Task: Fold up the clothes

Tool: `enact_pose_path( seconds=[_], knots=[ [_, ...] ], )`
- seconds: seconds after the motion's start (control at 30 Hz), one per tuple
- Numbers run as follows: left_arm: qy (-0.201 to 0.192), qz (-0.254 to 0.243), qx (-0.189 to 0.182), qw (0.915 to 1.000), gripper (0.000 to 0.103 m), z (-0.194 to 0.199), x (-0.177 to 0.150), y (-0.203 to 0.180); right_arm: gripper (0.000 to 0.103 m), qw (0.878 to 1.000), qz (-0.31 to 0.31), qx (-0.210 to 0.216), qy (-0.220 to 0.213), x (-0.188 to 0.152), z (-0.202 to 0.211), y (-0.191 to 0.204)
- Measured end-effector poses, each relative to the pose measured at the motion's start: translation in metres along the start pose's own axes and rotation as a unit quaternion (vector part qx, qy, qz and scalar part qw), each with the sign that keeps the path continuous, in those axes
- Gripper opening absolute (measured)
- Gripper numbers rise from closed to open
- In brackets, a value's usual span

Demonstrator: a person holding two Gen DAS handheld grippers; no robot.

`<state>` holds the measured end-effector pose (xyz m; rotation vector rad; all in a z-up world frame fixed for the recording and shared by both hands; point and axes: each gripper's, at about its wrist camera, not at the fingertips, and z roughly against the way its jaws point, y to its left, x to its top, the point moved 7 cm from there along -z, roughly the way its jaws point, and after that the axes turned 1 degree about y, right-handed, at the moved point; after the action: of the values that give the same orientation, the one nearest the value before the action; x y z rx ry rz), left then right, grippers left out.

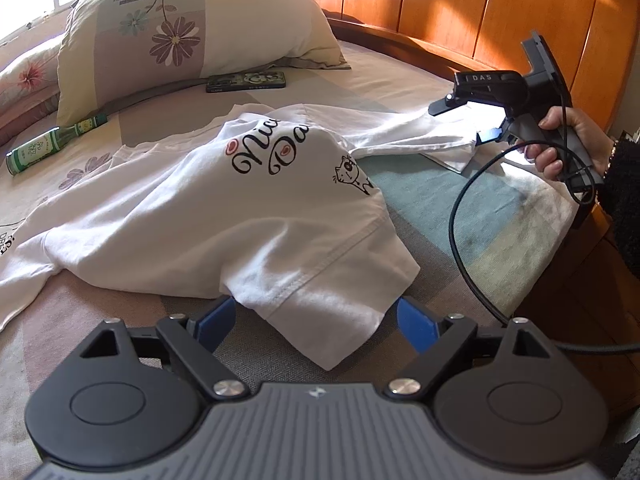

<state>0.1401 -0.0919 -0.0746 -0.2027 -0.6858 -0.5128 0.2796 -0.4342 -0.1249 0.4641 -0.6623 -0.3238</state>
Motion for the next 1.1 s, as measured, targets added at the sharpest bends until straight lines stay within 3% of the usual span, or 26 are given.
enact_pose_path(
  seconds=[0.27,0.4,0.5,0.67,0.8,0.93,1.1],
  knots=[
    [0.007,0.011,0.012,0.9999,0.088,-0.004,-0.001,0.007,0.103,0.999,0.017,0.032,-0.007,0.049,-0.032,0.033],
    [0.010,0.008,0.012,0.9998,0.088,-0.005,-0.003,0.007,0.103,1.000,0.017,0.016,0.005,0.058,-0.070,0.032],
    [0.012,0.010,0.017,0.9997,0.088,-0.004,-0.004,0.010,0.103,1.000,0.031,0.001,0.002,0.059,-0.076,0.036],
    [0.007,0.021,0.020,0.9996,0.088,-0.004,-0.003,0.015,0.103,0.997,0.077,0.002,-0.010,0.043,-0.026,0.049],
    [0.007,0.012,0.008,0.9999,0.088,-0.007,-0.004,0.005,0.103,0.996,0.085,-0.007,-0.022,0.020,0.020,0.035],
    [0.006,0.002,-0.004,1.0000,0.088,-0.006,-0.004,-0.006,0.103,0.999,0.033,0.002,-0.009,-0.009,0.040,0.001],
    [0.008,-0.004,-0.003,1.0000,0.088,-0.003,-0.007,-0.013,0.099,0.998,-0.031,0.061,0.005,-0.044,0.032,-0.017]
  ],
)
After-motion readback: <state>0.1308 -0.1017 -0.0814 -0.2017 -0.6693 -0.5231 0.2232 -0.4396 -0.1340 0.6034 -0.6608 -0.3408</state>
